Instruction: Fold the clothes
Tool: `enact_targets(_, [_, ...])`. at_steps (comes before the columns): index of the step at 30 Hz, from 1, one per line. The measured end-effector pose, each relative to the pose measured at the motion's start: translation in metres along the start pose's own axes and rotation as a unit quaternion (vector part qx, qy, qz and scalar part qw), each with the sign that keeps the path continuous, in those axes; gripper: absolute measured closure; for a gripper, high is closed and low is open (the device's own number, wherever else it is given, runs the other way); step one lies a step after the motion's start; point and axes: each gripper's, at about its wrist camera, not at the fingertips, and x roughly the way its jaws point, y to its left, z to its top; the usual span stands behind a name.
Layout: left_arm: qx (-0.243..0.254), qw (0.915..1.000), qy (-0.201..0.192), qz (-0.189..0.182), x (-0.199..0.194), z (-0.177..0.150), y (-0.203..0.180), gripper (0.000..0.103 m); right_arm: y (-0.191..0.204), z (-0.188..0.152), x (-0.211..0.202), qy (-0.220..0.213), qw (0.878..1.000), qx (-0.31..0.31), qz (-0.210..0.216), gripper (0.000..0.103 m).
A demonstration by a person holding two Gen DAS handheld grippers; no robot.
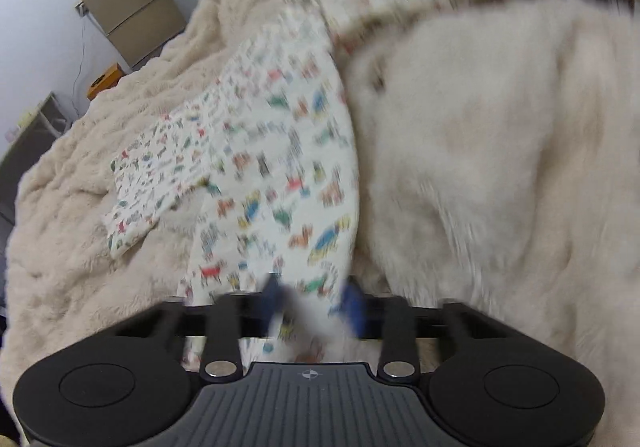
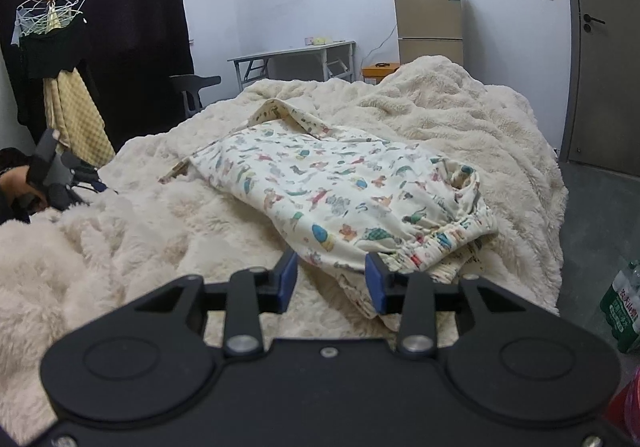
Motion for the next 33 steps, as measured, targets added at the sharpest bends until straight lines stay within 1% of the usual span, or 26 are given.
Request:
enact_targets(1, [-0.002,0.9998,-0.003,0.019,-0.002,0.004,0.006,0.102,0.0,0.001,0.001,-0.001,1.0,-0.001,-0.001,0.067])
enact_targets(2, [0.006,0.9984,0.002,0.056,-0.004,0.012,0.018,0.102,0.0,0.003,0.002,-0.003,1.0,0.0,-0.002,0.067])
enact_targets(3, [0.019,0.9965,0.004,0.081,-0.006,0.02,0.033,0.102,-0.001,0.005,0.003,-0.006,1.0,0.001,-0.002,0.067])
enact_targets(6, [0.018,0.9907,0.002,0.135,-0.002,0.046,0.078,0.102,-0.006,0.012,0.006,-0.013,1.0,0.007,-0.005,0.067])
enact_targets(7, [0.015,0.9894,0.001,0.145,0.0,0.05,0.087,0.102,-0.008,0.014,0.007,-0.015,1.0,0.009,-0.007,0.067])
enact_targets(9, [-0.003,0.9808,-0.003,0.195,0.015,0.076,0.133,0.102,-0.017,0.019,0.011,-0.017,1.0,0.016,-0.012,0.067])
enact_targets(12, [-0.035,0.9706,-0.002,0.238,0.046,0.109,0.186,0.102,-0.032,0.027,0.019,-0.021,0.999,0.037,-0.02,0.067])
enact_targets(13, [-0.042,0.9685,0.003,0.245,0.056,0.116,0.197,0.102,-0.036,0.028,0.02,-0.022,0.999,0.042,-0.022,0.067])
enact_targets(16, [-0.053,0.9622,0.04,0.264,0.119,0.147,0.242,0.102,-0.051,0.031,0.031,-0.022,0.997,0.063,-0.035,0.067])
enact_targets(19, [-0.043,0.963,0.068,0.257,0.162,0.166,0.253,0.102,-0.057,0.029,0.037,-0.022,0.996,0.073,-0.04,0.067])
enact_targets(20, [-0.038,0.9625,0.078,0.257,0.184,0.175,0.257,0.101,-0.058,0.028,0.039,-0.021,0.996,0.076,-0.042,0.067])
enact_targets(22, [-0.026,0.9579,0.086,0.273,0.215,0.186,0.26,0.101,-0.06,0.027,0.044,-0.018,0.995,0.082,-0.048,0.067])
enact_targets(24, [-0.03,0.9548,0.09,0.281,0.232,0.193,0.262,0.102,-0.063,0.025,0.048,-0.018,0.994,0.088,-0.054,0.067])
enact_targets(26, [-0.054,0.9512,0.083,0.292,0.246,0.198,0.266,0.101,-0.065,0.026,0.049,-0.02,0.993,0.095,-0.059,0.067])
enact_targets(27, [-0.066,0.9491,0.08,0.297,0.25,0.198,0.267,0.098,-0.065,0.027,0.049,-0.023,0.993,0.098,-0.061,0.067])
enact_targets(28, [-0.077,0.9455,0.079,0.307,0.255,0.198,0.268,0.092,-0.064,0.028,0.047,-0.025,0.993,0.1,-0.062,0.067])
enact_targets(29, [-0.089,0.9351,0.083,0.333,0.262,0.196,0.269,0.066,-0.063,0.029,0.045,-0.028,0.992,0.102,-0.063,0.067])
enact_targets(30, [-0.107,0.9225,0.098,0.358,0.274,0.194,0.268,0.053,-0.062,0.031,0.044,-0.03,0.993,0.1,-0.063,0.067])
enact_targets(31, [-0.116,0.9234,0.107,0.35,0.28,0.192,0.267,0.045,-0.061,0.034,0.045,-0.031,0.993,0.095,-0.062,0.067])
enact_targets(32, [-0.135,0.9322,0.114,0.316,0.285,0.188,0.263,0.045,-0.06,0.038,0.046,-0.03,0.994,0.086,-0.061,0.067])
enact_targets(33, [-0.157,0.9391,0.117,0.282,0.288,0.184,0.259,0.045,-0.059,0.044,0.049,-0.028,0.995,0.076,-0.06,0.067])
